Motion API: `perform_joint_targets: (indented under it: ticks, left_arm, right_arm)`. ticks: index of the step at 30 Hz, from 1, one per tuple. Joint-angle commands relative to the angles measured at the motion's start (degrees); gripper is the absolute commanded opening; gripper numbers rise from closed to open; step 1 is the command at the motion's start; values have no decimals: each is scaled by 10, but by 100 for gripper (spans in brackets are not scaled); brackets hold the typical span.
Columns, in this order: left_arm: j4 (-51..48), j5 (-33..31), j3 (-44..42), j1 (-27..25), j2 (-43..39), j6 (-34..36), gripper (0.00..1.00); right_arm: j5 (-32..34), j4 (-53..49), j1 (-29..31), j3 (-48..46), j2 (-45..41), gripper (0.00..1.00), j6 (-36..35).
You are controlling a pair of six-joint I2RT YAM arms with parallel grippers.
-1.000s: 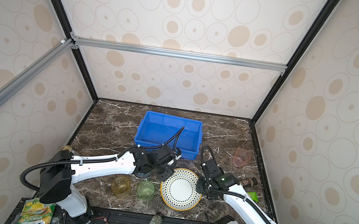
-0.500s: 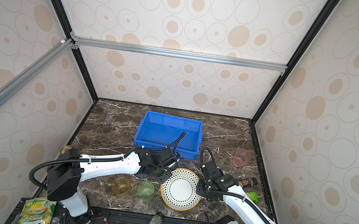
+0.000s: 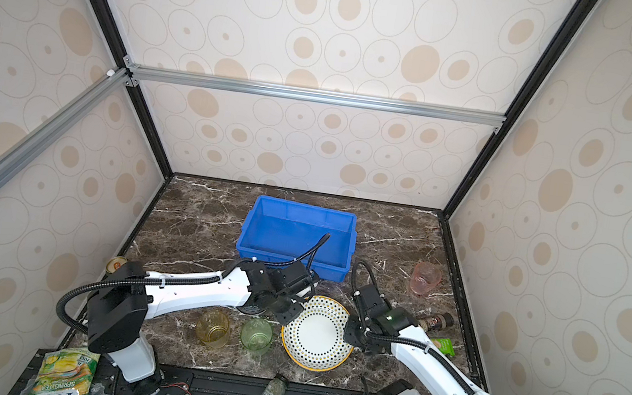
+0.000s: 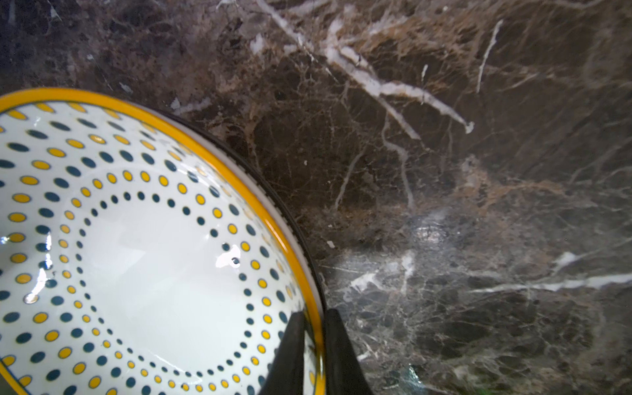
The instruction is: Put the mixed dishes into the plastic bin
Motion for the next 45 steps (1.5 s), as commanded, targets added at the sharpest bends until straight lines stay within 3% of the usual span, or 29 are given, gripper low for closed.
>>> perform_joint_targets:
  ticks: [1,25,45]
  left_arm:
    - [-23,8,19,-5,9,-10,50]
    - [-26,35,27,-6,30,-19,35]
    - [-46,36,59,-5,55,-18,29]
  right_arm:
    - [7,5,4,-8,8,14,8]
    - [1,40,7,-18,30,6,10]
    - [-4,62,11,-38,26,3,15]
